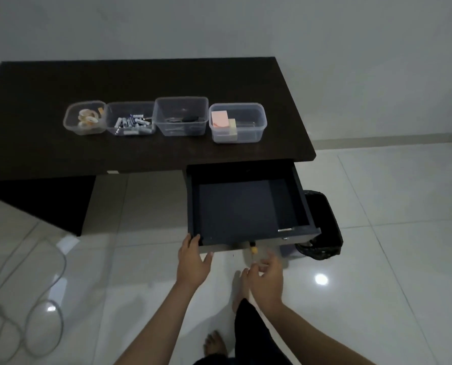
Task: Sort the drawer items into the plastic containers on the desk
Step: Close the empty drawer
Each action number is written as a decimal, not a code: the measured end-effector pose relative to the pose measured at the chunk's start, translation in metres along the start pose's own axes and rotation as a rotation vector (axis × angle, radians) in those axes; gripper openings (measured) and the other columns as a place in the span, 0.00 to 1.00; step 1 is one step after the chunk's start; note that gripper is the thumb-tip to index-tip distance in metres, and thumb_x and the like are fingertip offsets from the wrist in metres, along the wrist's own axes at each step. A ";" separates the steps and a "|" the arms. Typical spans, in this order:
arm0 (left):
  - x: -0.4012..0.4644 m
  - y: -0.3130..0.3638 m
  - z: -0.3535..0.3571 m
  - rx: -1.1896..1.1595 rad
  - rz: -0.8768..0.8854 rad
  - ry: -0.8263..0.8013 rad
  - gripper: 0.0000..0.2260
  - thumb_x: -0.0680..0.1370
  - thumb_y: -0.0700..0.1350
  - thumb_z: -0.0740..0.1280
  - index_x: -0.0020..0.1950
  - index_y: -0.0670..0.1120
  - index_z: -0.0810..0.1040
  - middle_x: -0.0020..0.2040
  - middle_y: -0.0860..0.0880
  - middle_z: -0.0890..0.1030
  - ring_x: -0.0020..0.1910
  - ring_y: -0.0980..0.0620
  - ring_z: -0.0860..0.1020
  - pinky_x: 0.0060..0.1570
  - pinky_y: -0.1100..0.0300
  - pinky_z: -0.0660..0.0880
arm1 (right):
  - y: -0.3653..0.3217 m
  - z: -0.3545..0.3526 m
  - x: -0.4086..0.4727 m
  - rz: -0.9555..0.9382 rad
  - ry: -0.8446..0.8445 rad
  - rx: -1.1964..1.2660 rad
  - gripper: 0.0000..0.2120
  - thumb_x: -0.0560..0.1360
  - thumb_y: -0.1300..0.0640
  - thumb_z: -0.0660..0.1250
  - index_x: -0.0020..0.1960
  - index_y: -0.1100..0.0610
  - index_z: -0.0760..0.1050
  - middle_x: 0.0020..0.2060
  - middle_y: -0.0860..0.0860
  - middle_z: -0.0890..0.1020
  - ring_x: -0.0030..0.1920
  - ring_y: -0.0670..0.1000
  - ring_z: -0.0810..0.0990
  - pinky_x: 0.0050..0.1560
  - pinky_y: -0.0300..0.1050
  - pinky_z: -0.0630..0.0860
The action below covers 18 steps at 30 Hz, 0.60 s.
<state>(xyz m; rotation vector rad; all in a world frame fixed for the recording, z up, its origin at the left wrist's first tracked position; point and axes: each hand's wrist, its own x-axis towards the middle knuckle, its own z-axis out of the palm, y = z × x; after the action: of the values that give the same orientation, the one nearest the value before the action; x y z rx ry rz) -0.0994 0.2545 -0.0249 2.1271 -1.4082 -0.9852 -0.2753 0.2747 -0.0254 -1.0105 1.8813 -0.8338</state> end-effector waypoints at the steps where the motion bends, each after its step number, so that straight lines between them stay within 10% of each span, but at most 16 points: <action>1: -0.001 0.000 0.001 -0.011 0.000 0.014 0.27 0.77 0.46 0.67 0.73 0.42 0.63 0.75 0.41 0.60 0.73 0.41 0.62 0.71 0.51 0.61 | 0.001 -0.002 -0.001 0.057 0.008 0.043 0.26 0.75 0.59 0.65 0.71 0.54 0.61 0.57 0.54 0.74 0.55 0.55 0.78 0.56 0.49 0.76; 9: 0.014 -0.005 -0.001 -0.064 -0.093 0.043 0.29 0.77 0.46 0.68 0.74 0.41 0.61 0.72 0.41 0.65 0.71 0.43 0.66 0.69 0.54 0.64 | -0.015 0.018 0.027 0.223 -0.055 0.345 0.49 0.73 0.57 0.70 0.74 0.44 0.33 0.70 0.59 0.65 0.67 0.58 0.71 0.68 0.54 0.68; 18: 0.017 0.007 0.001 -0.162 -0.200 0.113 0.29 0.75 0.42 0.70 0.73 0.43 0.63 0.68 0.41 0.70 0.66 0.43 0.71 0.64 0.58 0.66 | -0.014 0.033 0.035 0.228 -0.001 0.292 0.54 0.70 0.49 0.73 0.67 0.31 0.27 0.49 0.56 0.79 0.39 0.43 0.80 0.59 0.54 0.73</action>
<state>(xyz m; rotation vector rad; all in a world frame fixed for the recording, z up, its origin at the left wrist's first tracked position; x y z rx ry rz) -0.1002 0.2360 -0.0265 2.1951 -1.0418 -0.9981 -0.2535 0.2320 -0.0409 -0.6048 1.7695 -0.9360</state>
